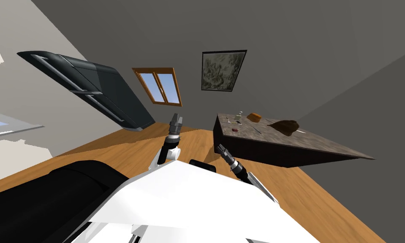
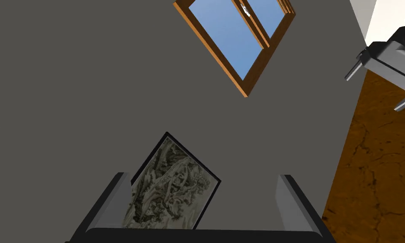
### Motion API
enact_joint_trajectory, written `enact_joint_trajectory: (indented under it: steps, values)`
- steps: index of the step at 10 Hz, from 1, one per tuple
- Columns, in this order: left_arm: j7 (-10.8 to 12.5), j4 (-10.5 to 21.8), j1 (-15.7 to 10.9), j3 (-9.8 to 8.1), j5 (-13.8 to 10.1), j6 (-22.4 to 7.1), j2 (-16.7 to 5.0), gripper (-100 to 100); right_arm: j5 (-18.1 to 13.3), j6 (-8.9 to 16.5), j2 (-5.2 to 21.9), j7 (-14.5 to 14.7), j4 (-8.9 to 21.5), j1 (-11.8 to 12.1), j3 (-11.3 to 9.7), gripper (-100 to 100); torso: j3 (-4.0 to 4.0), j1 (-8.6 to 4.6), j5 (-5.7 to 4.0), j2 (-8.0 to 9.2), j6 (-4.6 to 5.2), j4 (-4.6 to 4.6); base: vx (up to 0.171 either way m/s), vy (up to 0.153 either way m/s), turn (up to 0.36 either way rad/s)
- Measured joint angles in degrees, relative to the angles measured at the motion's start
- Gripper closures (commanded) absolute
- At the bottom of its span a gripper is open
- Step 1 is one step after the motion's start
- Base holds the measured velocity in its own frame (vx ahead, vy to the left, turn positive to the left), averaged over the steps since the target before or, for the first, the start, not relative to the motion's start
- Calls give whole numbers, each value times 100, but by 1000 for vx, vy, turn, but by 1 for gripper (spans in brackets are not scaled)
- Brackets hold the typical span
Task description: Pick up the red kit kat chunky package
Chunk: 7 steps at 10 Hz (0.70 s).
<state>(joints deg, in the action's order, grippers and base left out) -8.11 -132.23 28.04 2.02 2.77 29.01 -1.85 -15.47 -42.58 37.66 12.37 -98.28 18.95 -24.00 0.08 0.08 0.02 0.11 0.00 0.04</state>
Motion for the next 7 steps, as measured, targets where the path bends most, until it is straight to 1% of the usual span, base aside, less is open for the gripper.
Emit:
enact_joint_trajectory:
  steps: [1, 2, 3, 4, 5, 6, 7]
  values:
    - [0, 0, 1, 0, 0, 0, 0, 0, -29, -45, 136, 65, 93, 44, -60, -100, -1, -2, 1, -2, 4, 0, -9, 19, -16]
    - [0, 0, 1, -1, 0, 0, 0, 0, -42, -81, 153, 88, 212, 20, -90, -100, -3, -8, -1, -6, 4, -1, -15, 39, 167]
    - [0, 0, 0, 0, 0, 0, 0, 0, -93, -207, 302, 181, 404, -19, -215, -100, -4, -4, 0, -6, 0, -1, -15, 30, 116]
    - [0, 0, 1, 0, 0, 0, 0, 0, -137, -275, 355, 256, 613, -79, -314, -100, -4, -5, -1, -7, 3, -1, -9, 42, 210]
    - [0, 0, 0, 0, 0, 0, 0, 0, -204, -251, 551, 316, 691, -160, -476, -100, -5, -2, 0, -9, 0, -1, 1, 31, 84]
    - [0, 0, 1, -1, 0, 0, 0, 0, -234, -333, 629, 400, 890, -178, -560, -100, -6, -5, -1, -11, 5, -2, 5, 11, -29]
    - [0, 0, 1, -1, 0, 0, 0, 0, -254, -359, 640, 447, 1021, -171, -601, -100, -7, -11, -2, -12, 5, -2, 9, 29, 180]
